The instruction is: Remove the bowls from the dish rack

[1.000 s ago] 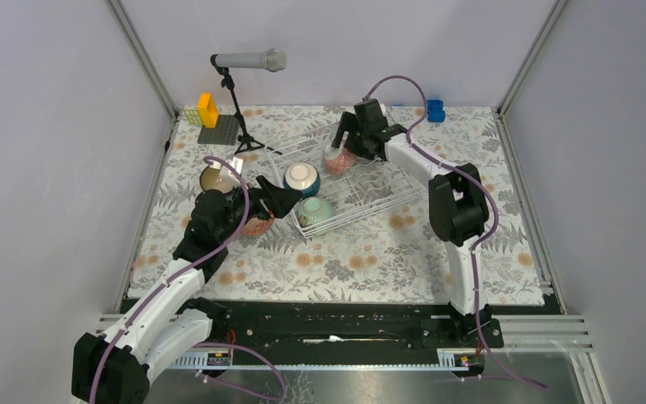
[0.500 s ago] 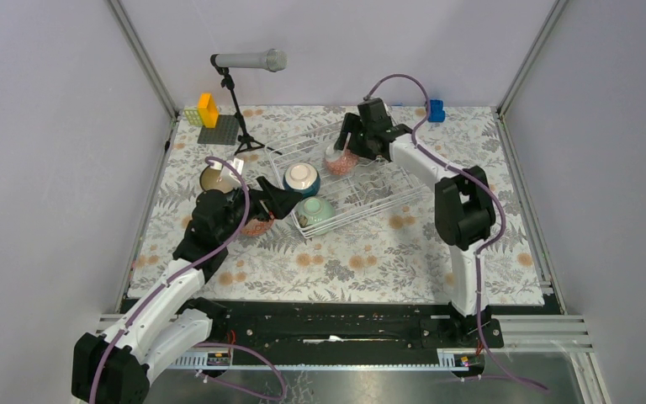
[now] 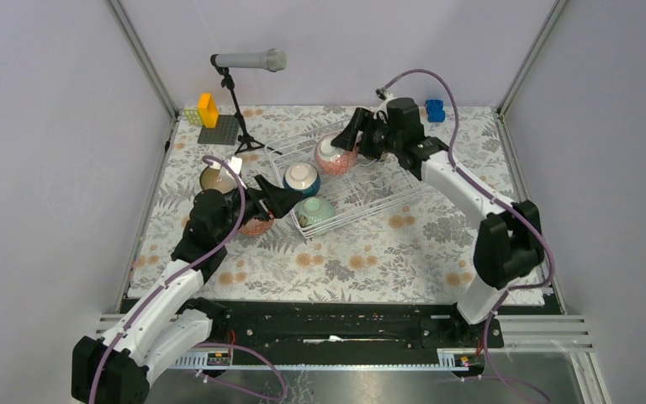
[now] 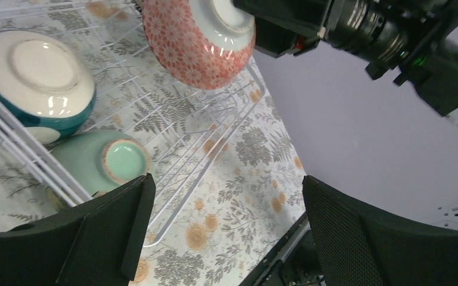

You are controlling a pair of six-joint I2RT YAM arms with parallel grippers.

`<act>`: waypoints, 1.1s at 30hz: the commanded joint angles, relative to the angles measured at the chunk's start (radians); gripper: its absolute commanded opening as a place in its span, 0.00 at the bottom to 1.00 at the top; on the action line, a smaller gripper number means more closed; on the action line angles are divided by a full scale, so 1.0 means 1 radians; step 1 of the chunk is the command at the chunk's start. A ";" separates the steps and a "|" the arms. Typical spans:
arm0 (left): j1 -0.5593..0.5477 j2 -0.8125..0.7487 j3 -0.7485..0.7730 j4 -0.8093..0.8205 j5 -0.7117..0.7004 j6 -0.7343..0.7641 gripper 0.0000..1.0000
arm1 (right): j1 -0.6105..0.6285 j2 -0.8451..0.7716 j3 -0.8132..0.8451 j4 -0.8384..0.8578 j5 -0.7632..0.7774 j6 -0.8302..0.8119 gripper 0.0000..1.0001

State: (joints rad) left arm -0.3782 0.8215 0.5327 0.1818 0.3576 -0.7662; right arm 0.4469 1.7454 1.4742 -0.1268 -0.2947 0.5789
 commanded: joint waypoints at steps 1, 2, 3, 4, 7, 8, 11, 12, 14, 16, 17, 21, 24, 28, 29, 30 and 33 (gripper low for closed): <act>0.009 0.024 0.060 0.145 0.077 -0.086 0.99 | -0.057 -0.136 -0.153 0.318 -0.252 0.166 0.64; 0.013 0.036 0.067 0.168 0.091 -0.097 0.99 | -0.072 -0.156 -0.195 0.387 -0.294 0.208 0.63; 0.019 0.051 0.074 0.191 0.112 -0.110 0.99 | -0.084 -0.178 -0.234 0.446 -0.328 0.250 0.63; 0.026 0.064 0.083 0.230 0.131 -0.129 0.99 | -0.096 -0.198 -0.273 0.513 -0.362 0.286 0.62; 0.048 0.120 0.087 0.383 0.206 -0.226 0.99 | -0.108 -0.260 -0.364 0.680 -0.408 0.343 0.61; 0.053 0.141 0.084 0.449 0.230 -0.271 0.99 | -0.108 -0.275 -0.379 0.710 -0.417 0.352 0.61; 0.059 0.214 0.080 0.621 0.278 -0.400 0.99 | -0.108 -0.303 -0.410 0.809 -0.460 0.397 0.61; 0.059 0.233 0.081 0.672 0.287 -0.432 0.99 | -0.108 -0.309 -0.421 0.851 -0.477 0.422 0.61; 0.060 0.265 0.083 0.748 0.300 -0.485 0.99 | -0.108 -0.316 -0.438 0.947 -0.512 0.478 0.61; 0.059 0.293 0.086 0.806 0.308 -0.527 0.99 | -0.108 -0.312 -0.445 1.023 -0.546 0.527 0.60; 0.058 0.306 0.089 0.842 0.315 -0.546 0.99 | -0.108 -0.307 -0.444 1.050 -0.564 0.553 0.60; 0.046 0.367 0.099 1.016 0.349 -0.645 0.99 | -0.108 -0.266 -0.453 1.226 -0.610 0.674 0.58; 0.034 0.404 0.105 1.145 0.359 -0.708 0.95 | -0.107 -0.239 -0.457 1.315 -0.619 0.747 0.58; 0.026 0.432 0.120 1.215 0.365 -0.745 0.88 | -0.098 -0.215 -0.456 1.371 -0.623 0.796 0.56; 0.023 0.436 0.122 1.230 0.365 -0.750 0.87 | -0.095 -0.211 -0.454 1.373 -0.626 0.797 0.56; 0.022 0.439 0.126 1.244 0.366 -0.755 0.85 | -0.092 -0.208 -0.453 1.371 -0.626 0.797 0.56; 0.017 0.437 0.140 1.263 0.369 -0.759 0.82 | -0.088 -0.200 -0.455 1.371 -0.624 0.799 0.56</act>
State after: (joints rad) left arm -0.3542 1.2602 0.6216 1.2991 0.7021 -1.4937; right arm 0.3443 1.5463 1.0111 1.1172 -0.9085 1.3281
